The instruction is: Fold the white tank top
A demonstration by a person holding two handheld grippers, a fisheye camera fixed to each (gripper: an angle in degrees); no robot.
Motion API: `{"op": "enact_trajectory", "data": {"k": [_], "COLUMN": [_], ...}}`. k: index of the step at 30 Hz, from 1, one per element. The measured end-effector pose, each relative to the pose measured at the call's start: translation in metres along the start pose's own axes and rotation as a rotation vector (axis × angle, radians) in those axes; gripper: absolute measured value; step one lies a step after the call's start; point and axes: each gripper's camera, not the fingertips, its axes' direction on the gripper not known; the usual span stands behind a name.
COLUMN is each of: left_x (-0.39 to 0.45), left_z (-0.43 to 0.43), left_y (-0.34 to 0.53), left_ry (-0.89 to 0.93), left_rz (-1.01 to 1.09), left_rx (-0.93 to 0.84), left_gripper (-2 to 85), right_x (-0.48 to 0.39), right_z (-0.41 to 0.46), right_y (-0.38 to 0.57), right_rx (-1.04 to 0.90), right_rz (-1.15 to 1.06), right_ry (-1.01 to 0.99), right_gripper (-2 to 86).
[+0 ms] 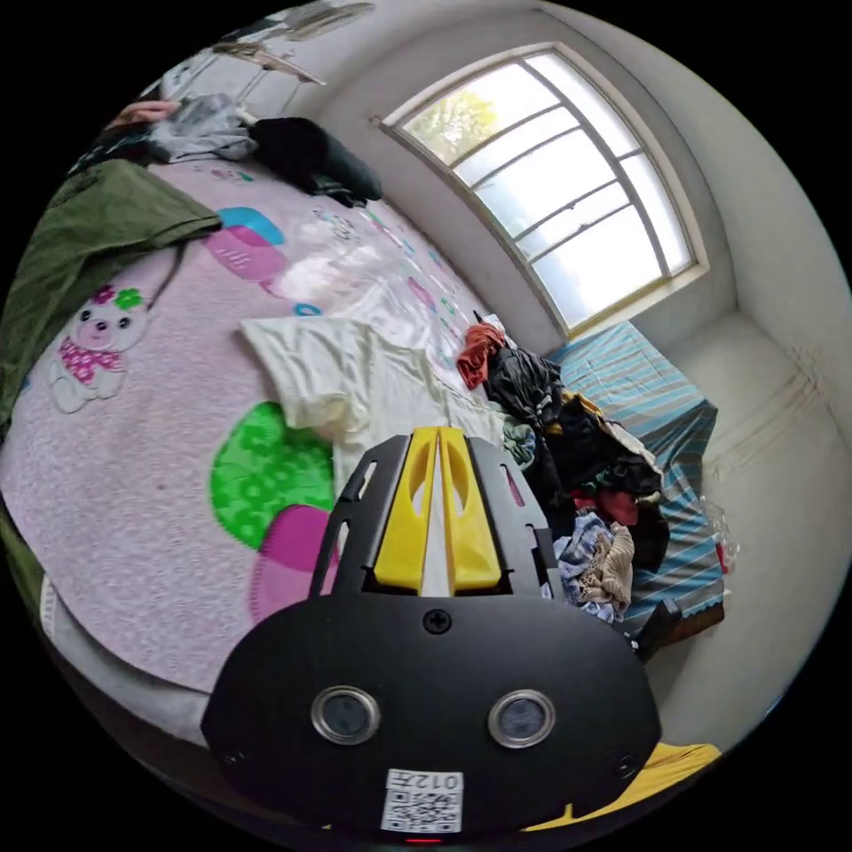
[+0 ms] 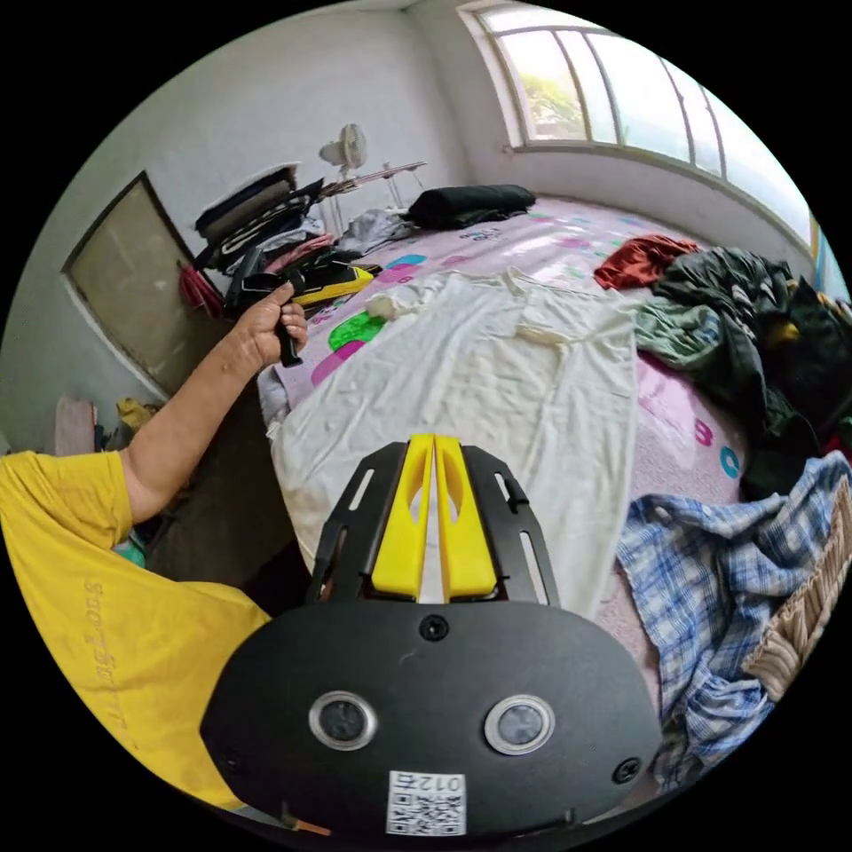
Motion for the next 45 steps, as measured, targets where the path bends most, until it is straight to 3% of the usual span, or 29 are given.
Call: {"op": "enact_trajectory", "data": {"k": [3, 10, 20, 28, 36, 39, 45], "left_x": [-0.075, -0.188, -0.252, -0.273, -0.276, -0.264, -0.210], "left_z": [-0.017, 0.026, 0.104, 0.147, 0.157, 0.154, 0.162], "left_y": [-0.020, -0.074, -0.142, -0.169, -0.188, -0.201, -0.233], "left_ry": [-0.032, -0.077, -0.073, -0.062, -0.055, -0.039, 0.054], "left_rz": [-0.093, -0.158, -0.156, -0.128, -0.119, -0.107, -0.054], "left_rx": [-0.043, -0.191, -0.288, -0.332, -0.296, -0.273, -0.256], "left_gripper": [0.8, 3.2, 6.4, 5.0, 1.0, 0.6, 0.4], "right_x": [-0.056, -0.144, -0.168, -0.172, -0.156, -0.140, -0.067], "right_z": [0.042, 0.133, 0.260, 0.314, 0.325, 0.297, 0.214], "right_y": [0.001, -0.017, -0.056, -0.057, -0.070, -0.079, -0.102], "right_rx": [-0.011, 0.116, -0.006, -0.076, -0.115, -0.015, 0.180], "right_rz": [-0.165, -0.570, -0.933, -1.135, -1.128, -0.984, -0.454], "right_ry": [-0.004, 0.346, 0.490, 0.626, 0.657, 0.604, 0.337], "right_gripper": [1.4, 2.7, 7.3, 8.8, 4.3, 3.0, 2.5]}}
